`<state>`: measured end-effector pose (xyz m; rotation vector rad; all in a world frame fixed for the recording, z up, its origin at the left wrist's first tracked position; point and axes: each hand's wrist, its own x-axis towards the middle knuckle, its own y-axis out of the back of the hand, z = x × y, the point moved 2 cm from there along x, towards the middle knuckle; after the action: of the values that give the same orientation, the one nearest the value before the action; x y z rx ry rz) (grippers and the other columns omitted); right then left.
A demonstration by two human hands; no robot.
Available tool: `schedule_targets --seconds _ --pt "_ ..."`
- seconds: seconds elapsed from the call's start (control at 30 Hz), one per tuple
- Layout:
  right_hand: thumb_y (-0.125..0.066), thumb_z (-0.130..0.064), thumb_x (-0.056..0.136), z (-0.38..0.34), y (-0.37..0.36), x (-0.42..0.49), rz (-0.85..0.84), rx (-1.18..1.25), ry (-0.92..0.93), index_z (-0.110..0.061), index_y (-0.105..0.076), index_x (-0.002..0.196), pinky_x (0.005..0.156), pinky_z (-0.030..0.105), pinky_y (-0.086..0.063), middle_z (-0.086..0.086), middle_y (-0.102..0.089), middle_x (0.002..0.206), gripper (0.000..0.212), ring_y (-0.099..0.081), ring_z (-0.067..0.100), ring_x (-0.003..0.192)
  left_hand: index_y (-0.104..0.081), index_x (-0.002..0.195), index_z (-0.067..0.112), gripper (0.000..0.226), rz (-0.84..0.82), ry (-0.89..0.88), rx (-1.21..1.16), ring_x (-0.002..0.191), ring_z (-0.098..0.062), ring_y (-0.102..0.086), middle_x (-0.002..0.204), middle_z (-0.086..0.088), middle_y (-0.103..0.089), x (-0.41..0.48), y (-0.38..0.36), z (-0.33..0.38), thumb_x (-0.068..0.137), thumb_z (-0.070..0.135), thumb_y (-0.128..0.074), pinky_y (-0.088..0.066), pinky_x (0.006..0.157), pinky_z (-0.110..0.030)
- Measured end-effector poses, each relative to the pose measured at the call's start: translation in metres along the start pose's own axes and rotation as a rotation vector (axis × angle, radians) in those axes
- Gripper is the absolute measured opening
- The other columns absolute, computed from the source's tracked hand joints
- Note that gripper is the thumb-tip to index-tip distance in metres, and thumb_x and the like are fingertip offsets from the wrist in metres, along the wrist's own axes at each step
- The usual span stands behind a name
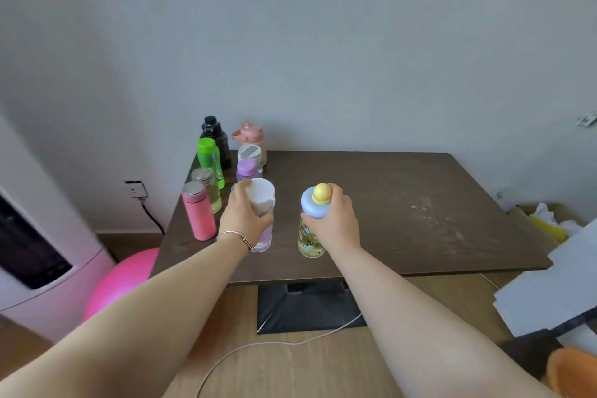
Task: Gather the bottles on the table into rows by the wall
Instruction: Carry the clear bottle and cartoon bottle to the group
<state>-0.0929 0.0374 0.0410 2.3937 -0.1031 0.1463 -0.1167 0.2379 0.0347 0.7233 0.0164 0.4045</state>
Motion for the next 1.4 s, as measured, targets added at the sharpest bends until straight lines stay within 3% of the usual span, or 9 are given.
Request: schedule_targets --seconds 0.27,0.4,0.63,1.1,1.4 --pt "-0.081 -0.041 0.071 -0.056 -0.084 -0.026 -0.013 0.010 -0.005 -0.028 -0.037 0.136 0.079 0.039 -0.052 0.001 -0.047 0.120 0.080 -0.057 0.024 0.100 -0.030 0.138 0.026 0.076 -0.038 0.025 0.018 0.091 -0.026 -0.054 0.129 -0.007 -0.050 0.005 0.063 -0.076 0.075 0.028 -0.071 -0.044 0.077 -0.033" --pt "-0.082 -0.040 0.070 -0.064 -0.116 -0.030 -0.049 -0.010 -0.014 -0.030 -0.036 0.135 0.079 0.039 -0.053 0.000 -0.046 0.120 0.081 -0.058 0.025 0.100 -0.028 0.139 0.027 0.079 -0.048 0.070 0.023 0.106 -0.033 -0.055 0.135 -0.007 -0.047 0.007 0.074 -0.112 0.074 0.028 -0.071 -0.049 0.086 -0.041" --pt "-0.082 -0.041 0.071 -0.066 -0.162 -0.028 -0.115 -0.035 -0.001 -0.032 -0.037 0.134 0.080 0.039 -0.053 -0.001 -0.046 0.119 0.078 -0.058 0.025 0.101 -0.026 0.139 0.028 0.078 -0.046 0.117 0.025 0.107 -0.030 -0.054 0.138 -0.005 -0.044 0.015 0.074 -0.154 0.076 0.030 -0.072 -0.051 0.084 -0.038" --pt "-0.083 -0.041 0.070 -0.049 -0.190 -0.027 -0.138 -0.026 0.008 -0.030 -0.036 0.137 0.081 0.042 -0.054 0.001 -0.045 0.124 0.082 -0.058 0.026 0.104 -0.026 0.146 0.030 0.081 -0.070 0.098 0.019 0.114 -0.029 -0.052 0.142 -0.005 -0.039 0.022 0.058 -0.162 0.079 0.030 -0.071 -0.049 0.090 -0.038" --pt "-0.081 -0.042 0.075 -0.043 -0.183 -0.032 -0.174 -0.106 0.126 -0.025 -0.033 0.140 0.077 0.040 -0.055 0.003 -0.042 0.125 0.083 -0.056 0.026 0.105 -0.026 0.145 0.027 0.078 -0.098 0.103 0.015 0.111 -0.029 -0.051 0.142 -0.006 -0.037 0.021 0.058 -0.160 0.080 0.026 -0.071 -0.049 0.086 -0.037"
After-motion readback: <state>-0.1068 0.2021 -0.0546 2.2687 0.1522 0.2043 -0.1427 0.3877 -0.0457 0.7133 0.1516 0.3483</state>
